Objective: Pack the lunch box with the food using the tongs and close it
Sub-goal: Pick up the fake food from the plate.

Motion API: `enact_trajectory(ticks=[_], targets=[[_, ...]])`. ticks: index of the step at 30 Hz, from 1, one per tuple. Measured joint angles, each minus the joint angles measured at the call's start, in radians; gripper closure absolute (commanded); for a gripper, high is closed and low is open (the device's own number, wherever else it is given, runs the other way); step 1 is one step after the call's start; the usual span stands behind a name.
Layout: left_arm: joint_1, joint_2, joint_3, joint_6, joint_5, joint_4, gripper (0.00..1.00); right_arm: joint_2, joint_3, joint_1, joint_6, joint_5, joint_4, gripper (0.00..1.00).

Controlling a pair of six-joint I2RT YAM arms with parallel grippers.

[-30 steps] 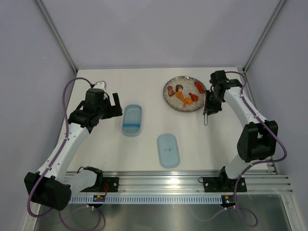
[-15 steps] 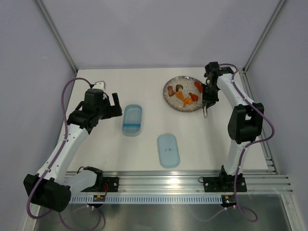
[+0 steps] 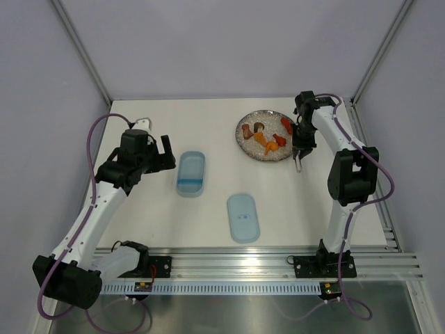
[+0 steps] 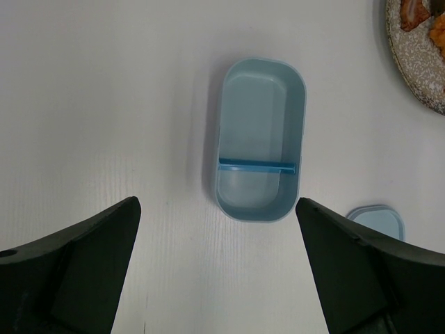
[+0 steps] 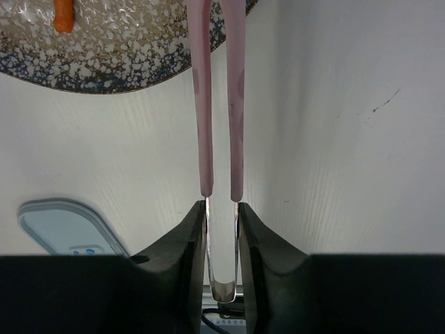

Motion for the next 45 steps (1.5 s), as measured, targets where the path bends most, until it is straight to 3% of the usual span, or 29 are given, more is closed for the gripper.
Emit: enact_trajectory(ticks=[21,45], targets=[[0.000,-0.002,0.000,0.000,-0.011,-0.011,0.01,0.203,0.271,-0.014,-0.014,0.075,-0.066,0.63],[0.000,-0.003,0.000,0.000,-0.039,-0.036,0.01,0.386,0.470,-0.015,-0.018,0.101,-0.126,0.55]])
